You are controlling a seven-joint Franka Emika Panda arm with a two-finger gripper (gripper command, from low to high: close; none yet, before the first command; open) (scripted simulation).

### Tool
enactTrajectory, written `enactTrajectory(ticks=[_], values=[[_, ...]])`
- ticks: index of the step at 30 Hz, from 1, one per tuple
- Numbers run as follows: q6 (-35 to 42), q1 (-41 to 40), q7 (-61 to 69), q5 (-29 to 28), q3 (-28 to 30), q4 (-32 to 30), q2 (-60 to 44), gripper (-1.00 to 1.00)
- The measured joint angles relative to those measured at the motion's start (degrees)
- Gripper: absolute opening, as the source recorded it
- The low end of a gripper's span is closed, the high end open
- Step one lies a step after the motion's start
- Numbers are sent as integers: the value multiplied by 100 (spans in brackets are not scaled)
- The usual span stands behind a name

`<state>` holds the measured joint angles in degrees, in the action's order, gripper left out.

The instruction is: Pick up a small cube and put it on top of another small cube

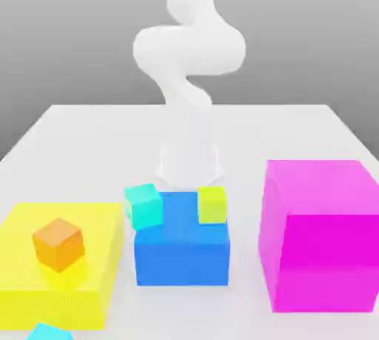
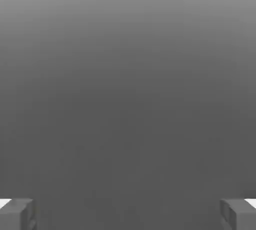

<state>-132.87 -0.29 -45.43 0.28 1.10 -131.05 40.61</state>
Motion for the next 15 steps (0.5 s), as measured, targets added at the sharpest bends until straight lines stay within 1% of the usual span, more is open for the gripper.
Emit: enactTrajectory(ticks=[15], values=[[-662,-215,377,363,692,438,-3147,0]])
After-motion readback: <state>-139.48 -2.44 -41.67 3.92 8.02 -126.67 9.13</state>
